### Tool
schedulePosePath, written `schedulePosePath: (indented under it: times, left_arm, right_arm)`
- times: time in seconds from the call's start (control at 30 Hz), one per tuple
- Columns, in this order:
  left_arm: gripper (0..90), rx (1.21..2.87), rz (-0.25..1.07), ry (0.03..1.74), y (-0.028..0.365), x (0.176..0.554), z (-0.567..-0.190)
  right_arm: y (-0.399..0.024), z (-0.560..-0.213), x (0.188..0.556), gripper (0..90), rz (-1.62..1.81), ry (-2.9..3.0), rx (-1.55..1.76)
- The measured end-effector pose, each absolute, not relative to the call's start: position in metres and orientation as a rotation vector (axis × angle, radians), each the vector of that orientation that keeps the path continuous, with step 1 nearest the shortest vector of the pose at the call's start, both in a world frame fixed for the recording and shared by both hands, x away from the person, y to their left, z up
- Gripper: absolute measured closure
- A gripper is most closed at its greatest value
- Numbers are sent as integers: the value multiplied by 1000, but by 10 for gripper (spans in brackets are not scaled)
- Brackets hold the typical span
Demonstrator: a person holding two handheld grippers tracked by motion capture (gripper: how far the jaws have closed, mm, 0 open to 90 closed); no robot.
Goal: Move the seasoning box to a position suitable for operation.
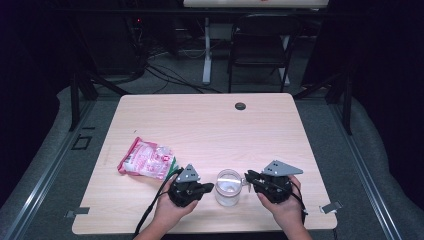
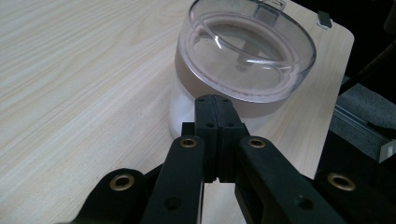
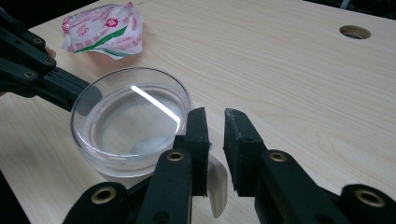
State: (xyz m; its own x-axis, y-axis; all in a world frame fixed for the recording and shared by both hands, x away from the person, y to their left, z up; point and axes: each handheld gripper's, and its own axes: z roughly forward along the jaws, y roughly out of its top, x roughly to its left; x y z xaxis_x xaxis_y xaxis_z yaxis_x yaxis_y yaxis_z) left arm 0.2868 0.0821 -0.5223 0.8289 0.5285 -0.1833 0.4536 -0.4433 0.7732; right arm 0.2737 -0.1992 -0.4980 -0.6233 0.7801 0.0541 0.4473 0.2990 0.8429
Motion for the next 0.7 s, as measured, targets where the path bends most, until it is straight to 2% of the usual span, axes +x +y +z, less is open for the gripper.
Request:
schedulePosePath:
  times: [0.7]
  left_arm:
    - [900, 2106, 95, 704, 80, 285, -522]
  right_arm:
    - [-199, -499, 274, 792, 1265, 2210, 1104]
